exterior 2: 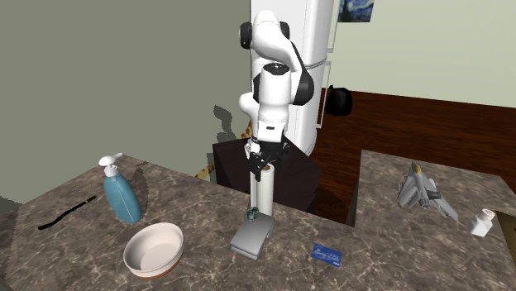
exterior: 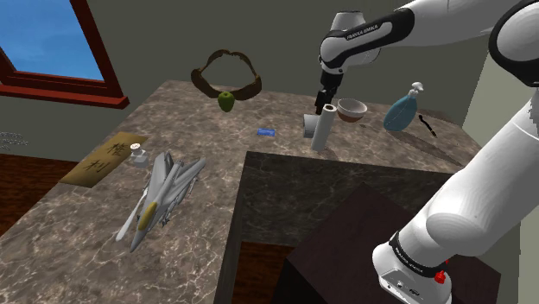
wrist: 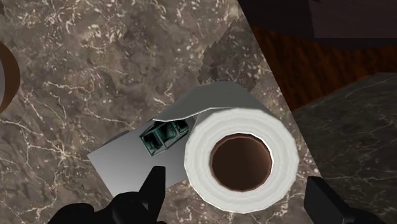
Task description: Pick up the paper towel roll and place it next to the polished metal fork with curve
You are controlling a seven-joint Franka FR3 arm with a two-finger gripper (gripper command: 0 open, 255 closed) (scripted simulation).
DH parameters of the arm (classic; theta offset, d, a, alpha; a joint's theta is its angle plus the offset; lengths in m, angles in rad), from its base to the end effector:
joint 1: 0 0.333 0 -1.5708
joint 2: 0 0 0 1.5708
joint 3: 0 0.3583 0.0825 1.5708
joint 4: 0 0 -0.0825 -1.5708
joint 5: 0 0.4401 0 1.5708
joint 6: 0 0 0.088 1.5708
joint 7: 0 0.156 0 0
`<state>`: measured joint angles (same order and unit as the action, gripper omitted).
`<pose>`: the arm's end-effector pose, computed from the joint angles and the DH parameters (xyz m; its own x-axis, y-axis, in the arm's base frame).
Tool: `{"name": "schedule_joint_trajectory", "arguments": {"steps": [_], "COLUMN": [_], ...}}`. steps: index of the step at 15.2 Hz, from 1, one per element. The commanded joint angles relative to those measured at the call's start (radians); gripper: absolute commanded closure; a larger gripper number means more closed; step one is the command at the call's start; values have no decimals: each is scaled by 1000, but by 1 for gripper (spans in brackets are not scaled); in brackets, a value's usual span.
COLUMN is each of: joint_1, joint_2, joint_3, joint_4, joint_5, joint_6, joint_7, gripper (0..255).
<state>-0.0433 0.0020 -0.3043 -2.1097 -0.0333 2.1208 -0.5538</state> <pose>0.5560 -0.2045 0.3801 0.9751 0.2215 -0.0077 0.2216 -0.9747 0.0295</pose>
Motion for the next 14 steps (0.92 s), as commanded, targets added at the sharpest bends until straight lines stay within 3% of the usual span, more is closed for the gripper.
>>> {"name": "schedule_joint_trajectory", "arguments": {"steps": [1, 5, 6, 14], "joint_1": [0, 0, 0, 0], "joint_2": [1, 1, 1, 2], "joint_3": [0, 0, 0, 0], "joint_4": [-1, -1, -1, 0], "joint_5": [0, 0, 0, 1], "joint_6": [3, 3, 3, 2], "joint_7": [0, 0, 0, -1], "gripper": [0, 0, 255, 255]}}
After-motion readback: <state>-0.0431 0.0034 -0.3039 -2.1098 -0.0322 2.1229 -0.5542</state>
